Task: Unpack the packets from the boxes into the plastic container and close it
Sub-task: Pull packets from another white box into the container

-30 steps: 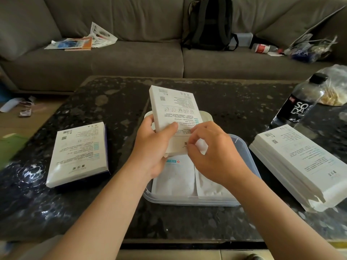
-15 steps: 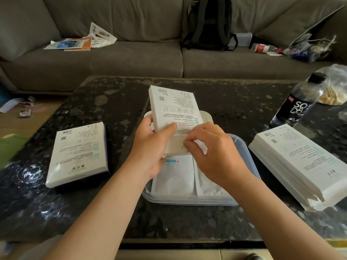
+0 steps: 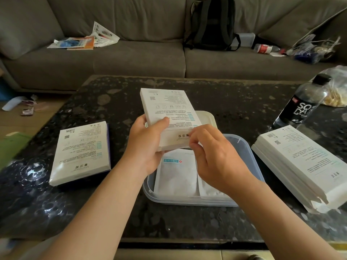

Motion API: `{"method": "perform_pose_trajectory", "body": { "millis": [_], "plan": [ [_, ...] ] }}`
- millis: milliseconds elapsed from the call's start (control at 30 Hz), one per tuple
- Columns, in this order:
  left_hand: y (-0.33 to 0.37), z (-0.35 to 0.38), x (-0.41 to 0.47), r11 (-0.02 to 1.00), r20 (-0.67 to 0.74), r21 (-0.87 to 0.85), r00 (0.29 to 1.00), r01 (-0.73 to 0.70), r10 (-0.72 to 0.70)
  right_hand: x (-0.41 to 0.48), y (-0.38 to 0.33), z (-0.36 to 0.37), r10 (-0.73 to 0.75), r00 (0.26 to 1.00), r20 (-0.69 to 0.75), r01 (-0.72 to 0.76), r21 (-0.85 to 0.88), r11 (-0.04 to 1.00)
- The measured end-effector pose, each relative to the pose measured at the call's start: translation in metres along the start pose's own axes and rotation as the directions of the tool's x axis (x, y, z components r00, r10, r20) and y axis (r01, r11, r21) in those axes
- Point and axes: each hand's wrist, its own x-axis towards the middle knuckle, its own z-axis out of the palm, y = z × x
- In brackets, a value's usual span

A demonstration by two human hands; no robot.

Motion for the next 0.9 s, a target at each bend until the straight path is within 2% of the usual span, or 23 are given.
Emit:
{"method": "perform_pose_trajectory", "body": {
  "millis": [567,633,700,767,833,900],
  "plan": [
    [0.002,-0.005,0.003,0.996,-0.033,-0.09,0.999,0.004,-0.007,-0.001,-0.004,-0.001,-0.09,0.994,-0.055,0.084,-0.097,0.992],
    [0.002,-0.005,0.003,0.995,-0.032,-0.096,0.999,0.001,-0.004,-0.001,-0.003,0.0,-0.066,0.995,-0.069,0.06,-0.092,0.994],
    [0.001,-0.005,0.003,0.994,-0.023,-0.113,1.0,-0.003,0.001,0.002,-0.007,-0.003,0.073,0.985,-0.154,-0.069,0.03,0.997],
    [0.0,-0.005,0.004,0.993,-0.01,-0.117,1.0,-0.009,0.008,0.009,-0.014,-0.009,0.347,0.907,-0.238,-0.302,0.208,0.93],
    [-0.001,-0.003,0.003,0.992,0.012,-0.125,1.0,-0.017,0.018,0.017,-0.015,-0.013,0.636,0.759,-0.138,-0.561,0.355,0.747],
    [-0.003,-0.001,0.002,0.991,0.029,-0.133,0.999,-0.026,0.03,0.023,-0.012,-0.015,0.783,0.618,0.069,-0.711,0.475,0.519]
  ]
}}
